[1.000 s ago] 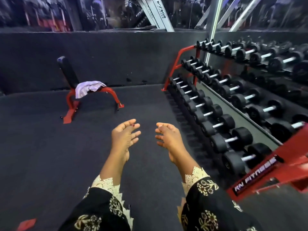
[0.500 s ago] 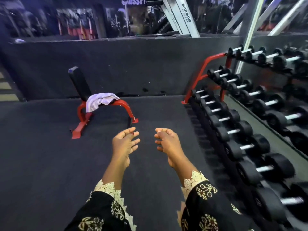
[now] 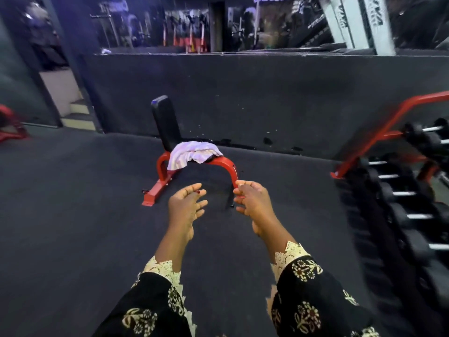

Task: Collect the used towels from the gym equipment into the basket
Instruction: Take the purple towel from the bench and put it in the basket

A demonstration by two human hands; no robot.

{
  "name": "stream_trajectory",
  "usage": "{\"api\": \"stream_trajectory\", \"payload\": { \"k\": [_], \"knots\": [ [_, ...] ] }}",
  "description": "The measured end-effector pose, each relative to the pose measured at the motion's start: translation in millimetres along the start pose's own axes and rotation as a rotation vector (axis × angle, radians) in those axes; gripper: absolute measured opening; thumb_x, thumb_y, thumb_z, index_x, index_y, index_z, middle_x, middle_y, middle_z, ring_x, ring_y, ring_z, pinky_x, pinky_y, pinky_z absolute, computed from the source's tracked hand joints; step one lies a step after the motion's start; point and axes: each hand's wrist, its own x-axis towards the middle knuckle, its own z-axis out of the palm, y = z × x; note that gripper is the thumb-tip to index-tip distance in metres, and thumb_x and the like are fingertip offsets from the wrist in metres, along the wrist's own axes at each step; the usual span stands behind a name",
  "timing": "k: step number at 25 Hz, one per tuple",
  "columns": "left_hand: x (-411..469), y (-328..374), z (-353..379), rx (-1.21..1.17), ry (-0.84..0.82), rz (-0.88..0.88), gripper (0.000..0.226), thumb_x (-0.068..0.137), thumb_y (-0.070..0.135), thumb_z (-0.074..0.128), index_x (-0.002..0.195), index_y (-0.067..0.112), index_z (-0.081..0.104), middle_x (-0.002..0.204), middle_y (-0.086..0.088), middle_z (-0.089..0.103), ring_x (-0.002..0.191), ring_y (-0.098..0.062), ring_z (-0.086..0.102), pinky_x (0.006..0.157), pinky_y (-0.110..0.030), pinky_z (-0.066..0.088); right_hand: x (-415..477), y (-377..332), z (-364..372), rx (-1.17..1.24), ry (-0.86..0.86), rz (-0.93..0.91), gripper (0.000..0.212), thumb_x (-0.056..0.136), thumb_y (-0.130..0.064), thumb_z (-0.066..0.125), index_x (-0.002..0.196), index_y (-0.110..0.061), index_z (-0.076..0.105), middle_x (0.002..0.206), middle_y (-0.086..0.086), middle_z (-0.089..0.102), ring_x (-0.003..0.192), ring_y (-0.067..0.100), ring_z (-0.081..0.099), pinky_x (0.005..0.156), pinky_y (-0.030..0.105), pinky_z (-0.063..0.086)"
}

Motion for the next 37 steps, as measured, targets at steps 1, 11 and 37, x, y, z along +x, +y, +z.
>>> {"api": "stream_trajectory", "payload": {
  "k": [1,11,37],
  "knots": [
    [37,3,6,0.002,0.009,-0.003,0.021,0.096,0.012,0.050,0.111,0.017,0.064,0.108,-0.005,0.070,0.096,-0.025,0.068,0.078,-0.033,0.053,36,-3,14,0.000,-0.013,0.006,0.017,0.093,-0.020,0.049,0.094,-0.024,0.065,0.097,0.002,0.067,0.079,0.014,0.060,0.066,0.030,0.049],
    [368,53,64,-0.005,0.064,-0.085,0.022,0.096,0.011,0.049,0.113,0.014,0.063,0.102,-0.004,0.069,0.085,-0.020,0.067,0.077,-0.031,0.052,354,-40,127,-0.051,-0.038,0.064,0.015,0.095,-0.022,0.048,0.094,-0.025,0.063,0.094,0.000,0.066,0.081,0.015,0.060,0.070,0.032,0.049],
    [1097,-30,122,0.303,0.234,-0.350,0.016,0.094,0.013,0.054,0.104,0.011,0.066,0.103,-0.012,0.070,0.072,-0.019,0.058,0.062,-0.028,0.045,1070,61,375,-0.458,-0.230,0.320,0.025,0.087,-0.022,0.061,0.112,-0.019,0.063,0.102,0.000,0.066,0.083,0.013,0.060,0.074,0.028,0.046]
  ]
}}
